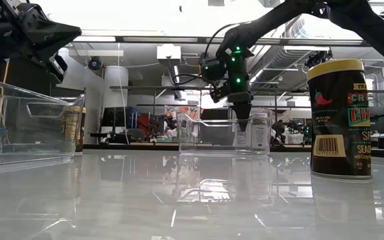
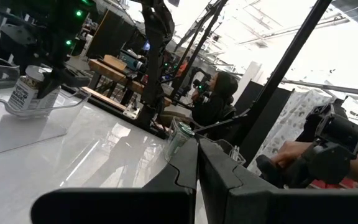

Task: Sort spices by type
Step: Put the white seasoning bottle into the top transparent bin

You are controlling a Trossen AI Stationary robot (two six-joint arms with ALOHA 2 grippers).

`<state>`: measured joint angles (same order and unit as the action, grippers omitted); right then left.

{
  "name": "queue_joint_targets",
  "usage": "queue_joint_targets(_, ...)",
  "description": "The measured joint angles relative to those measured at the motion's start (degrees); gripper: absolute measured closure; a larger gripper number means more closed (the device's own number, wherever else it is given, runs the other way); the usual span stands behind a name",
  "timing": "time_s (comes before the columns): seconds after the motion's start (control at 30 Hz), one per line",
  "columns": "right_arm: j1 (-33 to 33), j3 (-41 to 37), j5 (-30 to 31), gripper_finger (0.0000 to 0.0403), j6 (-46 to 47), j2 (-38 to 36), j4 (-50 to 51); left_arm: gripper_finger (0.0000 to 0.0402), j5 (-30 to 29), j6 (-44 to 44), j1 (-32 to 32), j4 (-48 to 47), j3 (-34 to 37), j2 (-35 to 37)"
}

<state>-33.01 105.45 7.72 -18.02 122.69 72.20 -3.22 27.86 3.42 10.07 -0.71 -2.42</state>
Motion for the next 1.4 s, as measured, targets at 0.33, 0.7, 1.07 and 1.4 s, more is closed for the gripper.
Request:
queue_joint_targets(0.33,0.0,0.0,-0.3,0.0184,2.9,0.0,-1.0,0.0401,0.0,0.0,0.0,0.0,0.0,0.0)
queue_joint_targets(0.7,0.0,0.0,-0.2,0.0183,4.8,0.0,-5.3,0.0401,0.0,0.0,0.0,0.0,0.0,0.0)
queue_joint_targets(1.07,0.0,0.0,-0.2,0.0183,2.5,0.0,-0.2,0.0401,0.0,0.0,0.0,0.0,0.0,0.0)
queue_joint_targets(1.4,-0.1,0.0,1.3,0.0182,2.3,0.0,0.6,0.0401,0.0,0.0,0.0,0.0,0.0,0.0)
